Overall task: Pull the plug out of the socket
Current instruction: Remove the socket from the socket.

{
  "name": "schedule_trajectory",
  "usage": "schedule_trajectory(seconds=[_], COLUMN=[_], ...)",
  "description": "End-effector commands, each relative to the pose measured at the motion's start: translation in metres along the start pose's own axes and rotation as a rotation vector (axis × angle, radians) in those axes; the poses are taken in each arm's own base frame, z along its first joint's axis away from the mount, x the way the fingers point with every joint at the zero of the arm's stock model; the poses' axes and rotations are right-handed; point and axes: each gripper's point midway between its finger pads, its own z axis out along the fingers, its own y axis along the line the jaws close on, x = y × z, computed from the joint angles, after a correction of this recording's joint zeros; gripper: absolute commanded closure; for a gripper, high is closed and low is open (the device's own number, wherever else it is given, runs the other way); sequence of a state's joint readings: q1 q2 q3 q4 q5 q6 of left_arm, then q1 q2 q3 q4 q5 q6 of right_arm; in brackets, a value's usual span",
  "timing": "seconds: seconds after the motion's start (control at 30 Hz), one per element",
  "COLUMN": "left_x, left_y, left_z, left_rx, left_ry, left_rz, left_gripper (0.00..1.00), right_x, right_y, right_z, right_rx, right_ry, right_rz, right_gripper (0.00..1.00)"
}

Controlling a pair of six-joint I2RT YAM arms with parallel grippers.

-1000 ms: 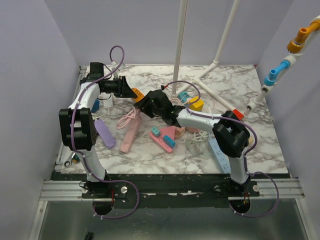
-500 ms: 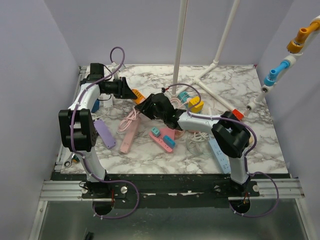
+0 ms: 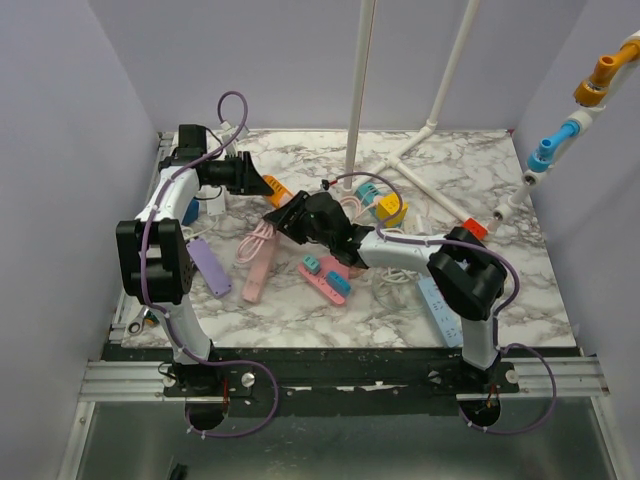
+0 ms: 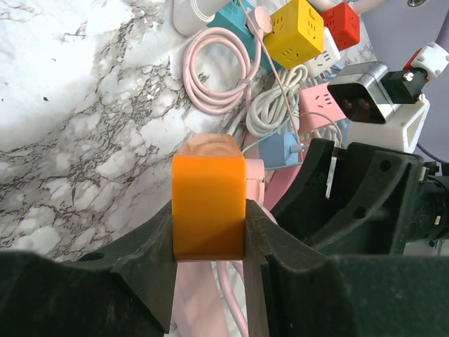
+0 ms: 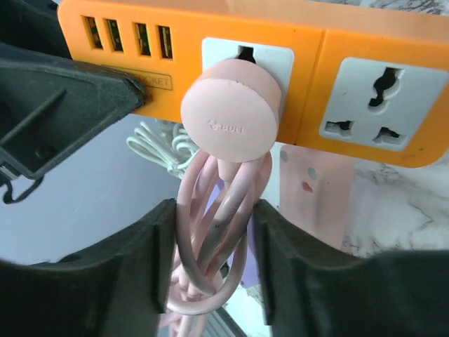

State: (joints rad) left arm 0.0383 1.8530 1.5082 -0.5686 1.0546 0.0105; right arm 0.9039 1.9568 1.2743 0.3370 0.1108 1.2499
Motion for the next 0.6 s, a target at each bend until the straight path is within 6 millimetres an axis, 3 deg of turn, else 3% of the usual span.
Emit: schedule_trajectory(seconds=[0.0,0.1,0.27,0.33,0.47,0.57], left_x=[-0.014,-0.015,-0.014,-0.013,-0.010,-0.010], left_y=[-0.023,-0.025,-0.027,-0.027,-0.025,-0.024], left_z=[-0.010,-0.010,-0.010,-0.010,-0.010,-0.010], left_rx=[0.034,0.042,0.054,0.055,0.051,0.037], left_ry=[-0.030,-0.030,-0.028,-0.027,-0.022,-0.023], left_rz=[0.023,0.023,0.019,0.016,0.018,0.021], left_gripper=[1.00,1.00,1.00,1.00,1.00,1.00], right_x=[-0.005,-0.007,-0.013,-0.015,-0.014,-0.011], right_y=[0.027,0.025,0.027,0.026,0.023,0.024], right_z=[0.006,0.011,0.018,0.019,0.020,0.017], right_rx=[-0.096,-0.093,-0.093,-0.091,-0.086,-0.090], right_ry=[-0.032,-0.044,-0.071,-0.076,-0.067,-0.052], right_rz=[0.054,0.053,0.044,0.060,0.077,0.095], right_gripper=[0.34,0.11,0.13,0.24,0.69,0.89])
